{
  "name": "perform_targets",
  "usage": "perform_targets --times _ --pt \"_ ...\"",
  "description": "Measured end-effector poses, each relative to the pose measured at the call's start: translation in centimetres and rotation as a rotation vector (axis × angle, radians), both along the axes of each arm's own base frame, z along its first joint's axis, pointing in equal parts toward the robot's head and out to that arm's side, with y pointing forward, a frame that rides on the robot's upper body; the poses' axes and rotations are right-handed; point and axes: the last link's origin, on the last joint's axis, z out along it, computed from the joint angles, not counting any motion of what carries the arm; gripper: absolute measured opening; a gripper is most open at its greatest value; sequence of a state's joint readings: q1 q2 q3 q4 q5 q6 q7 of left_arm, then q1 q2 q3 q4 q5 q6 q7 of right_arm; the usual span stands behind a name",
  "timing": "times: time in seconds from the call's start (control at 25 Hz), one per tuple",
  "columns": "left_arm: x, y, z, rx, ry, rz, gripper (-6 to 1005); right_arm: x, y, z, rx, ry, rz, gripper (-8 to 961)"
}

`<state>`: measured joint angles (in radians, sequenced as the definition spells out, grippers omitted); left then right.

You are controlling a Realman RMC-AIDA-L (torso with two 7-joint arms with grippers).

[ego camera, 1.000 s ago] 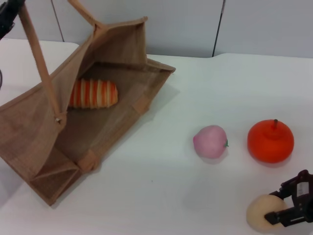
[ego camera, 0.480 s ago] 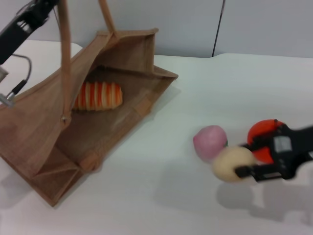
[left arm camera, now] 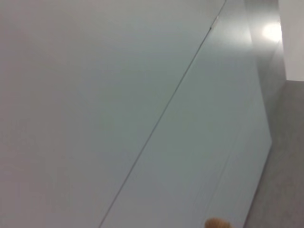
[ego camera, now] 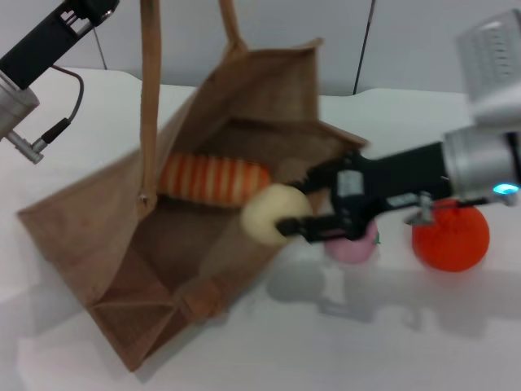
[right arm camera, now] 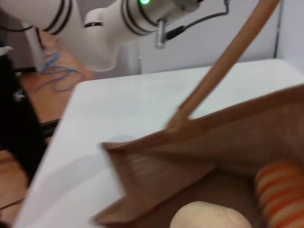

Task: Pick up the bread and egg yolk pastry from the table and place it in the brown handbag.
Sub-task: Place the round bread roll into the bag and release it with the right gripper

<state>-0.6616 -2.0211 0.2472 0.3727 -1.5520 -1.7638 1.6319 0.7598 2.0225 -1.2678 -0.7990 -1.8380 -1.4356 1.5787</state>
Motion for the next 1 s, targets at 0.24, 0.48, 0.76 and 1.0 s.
perform_targets --times 0.24,0.48,0.76,1.0 --pt "0.3 -0.2 0.1 -0.008 -0.014 -0.025 221 -1.8 1.4 -3.1 0.130 -0.007 0.025 524" --pt "0.9 -0.2 0.2 -0.018 -0.029 -0.049 223 -1.8 2.1 -6.7 0.300 -0.120 0.065 519" --pt "1.3 -0.4 0.4 -0.025 -0.045 -0.081 226 -1.9 2.2 -9.8 0.539 -0.193 0.118 512" --pt "1.1 -0.5 0.5 -0.021 -0.047 -0.076 228 -2.2 1.7 -10.2 0.564 -0.189 0.140 513"
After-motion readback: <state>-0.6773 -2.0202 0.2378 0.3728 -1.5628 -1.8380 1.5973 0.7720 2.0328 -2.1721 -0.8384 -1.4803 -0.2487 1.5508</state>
